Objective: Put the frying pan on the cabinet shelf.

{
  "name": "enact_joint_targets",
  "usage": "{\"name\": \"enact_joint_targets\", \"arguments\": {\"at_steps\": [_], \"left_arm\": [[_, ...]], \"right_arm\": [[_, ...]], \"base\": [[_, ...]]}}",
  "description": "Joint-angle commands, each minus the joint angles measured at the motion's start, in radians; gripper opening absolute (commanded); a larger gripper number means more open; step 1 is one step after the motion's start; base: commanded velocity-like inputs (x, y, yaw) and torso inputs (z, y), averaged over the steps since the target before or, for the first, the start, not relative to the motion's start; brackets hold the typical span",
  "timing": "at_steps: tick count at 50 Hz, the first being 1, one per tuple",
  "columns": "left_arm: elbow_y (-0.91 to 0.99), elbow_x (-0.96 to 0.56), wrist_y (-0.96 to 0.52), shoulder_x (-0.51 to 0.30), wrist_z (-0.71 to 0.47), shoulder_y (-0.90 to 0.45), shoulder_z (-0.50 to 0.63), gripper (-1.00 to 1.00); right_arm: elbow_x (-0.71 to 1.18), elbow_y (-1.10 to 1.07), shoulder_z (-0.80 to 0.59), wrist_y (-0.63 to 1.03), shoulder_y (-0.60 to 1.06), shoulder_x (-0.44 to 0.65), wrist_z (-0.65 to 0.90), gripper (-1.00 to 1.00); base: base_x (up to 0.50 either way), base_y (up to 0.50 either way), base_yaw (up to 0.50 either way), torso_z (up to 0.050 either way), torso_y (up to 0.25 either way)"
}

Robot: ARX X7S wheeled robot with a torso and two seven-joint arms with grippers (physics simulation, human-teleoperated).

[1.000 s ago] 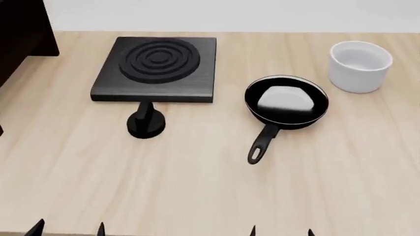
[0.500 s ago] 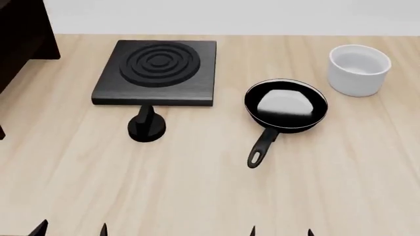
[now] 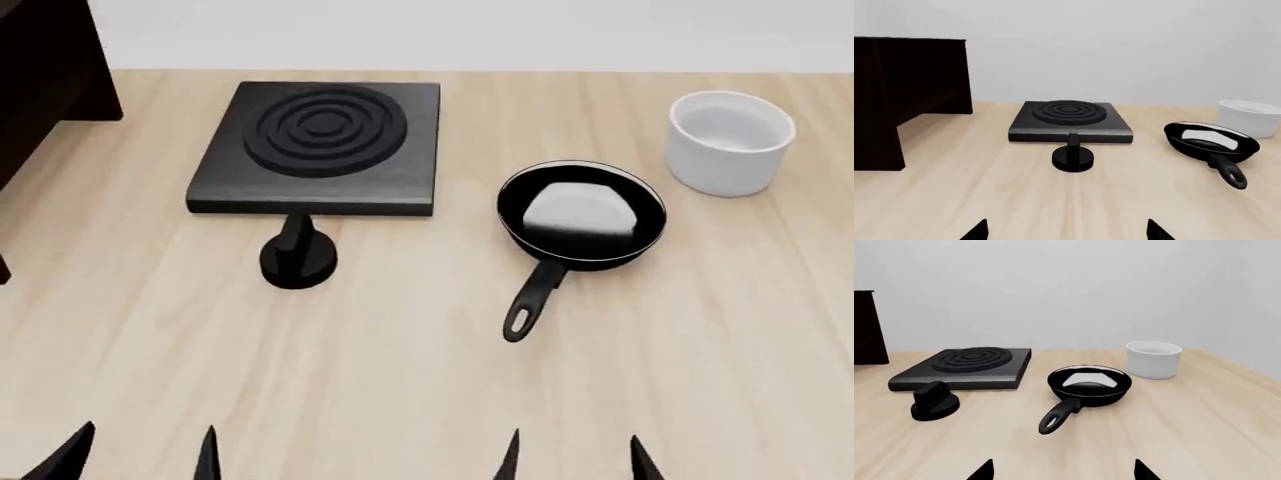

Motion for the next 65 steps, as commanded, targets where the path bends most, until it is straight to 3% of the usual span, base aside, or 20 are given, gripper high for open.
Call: {"name": "enact_joint_targets", "arguments": {"at_steps": [1,7,13,18,19,29,49,65], "left_arm": [[0.353,0.032,-0.38,-0.046,0.007,-0.047,0.031,1.0],[0.586,0.001,-0.688,-0.063,-0.007,-0.183,0.008,1.0],[0.645,-0.043,-0.907,-0.07,0.005,-0.281,-0.01,1.0],[0.603,-0.055,-0.836,-0.077,0.021,-0.237,-0.031,1.0],[0.606,-0.075,-0.847,-0.052,0.016,-0.246,-0.072,1.0],[0.597,-0.086,-0.827,-0.05,0.008,-0.243,-0.077,1.0],[0.6,-0.113,-0.825,-0.058,-0.01,-0.246,-0.095,1.0],[0.593,-0.127,-0.817,-0.069,-0.021,-0.241,-0.089,1.0]], "right_arm": [[0.041,-0.312,0.05,0.322,0.064,0.022,0.034,1.0],[0.076,-0.471,0.069,0.527,0.14,0.051,0.057,1.0],[0.087,-0.526,0.056,0.666,0.202,0.075,0.067,1.0],[0.099,-0.536,0.032,0.751,0.224,0.083,0.071,1.0],[0.081,-0.526,-0.002,0.739,0.218,0.099,0.067,1.0],[0.087,-0.514,0.038,0.613,0.174,0.098,0.067,1.0],[0.096,-0.508,0.06,0.598,0.165,0.115,0.086,1.0],[0.109,-0.51,0.072,0.587,0.155,0.128,0.091,1.0]], "base": [[0.0,0.0,0.0,0.0,0.0],[0.0,0.0,0.0,0.0,0.0],[0.0,0.0,0.0,0.0,0.0],[0.0,0.0,0.0,0.0,0.0],[0.0,0.0,0.0,0.0,0.0],[0.02,0.0,0.0,0.0,0.0],[0.49,-0.1,0.0,0.0,0.0],[0.44,-0.35,0.0,0.0,0.0]]}}
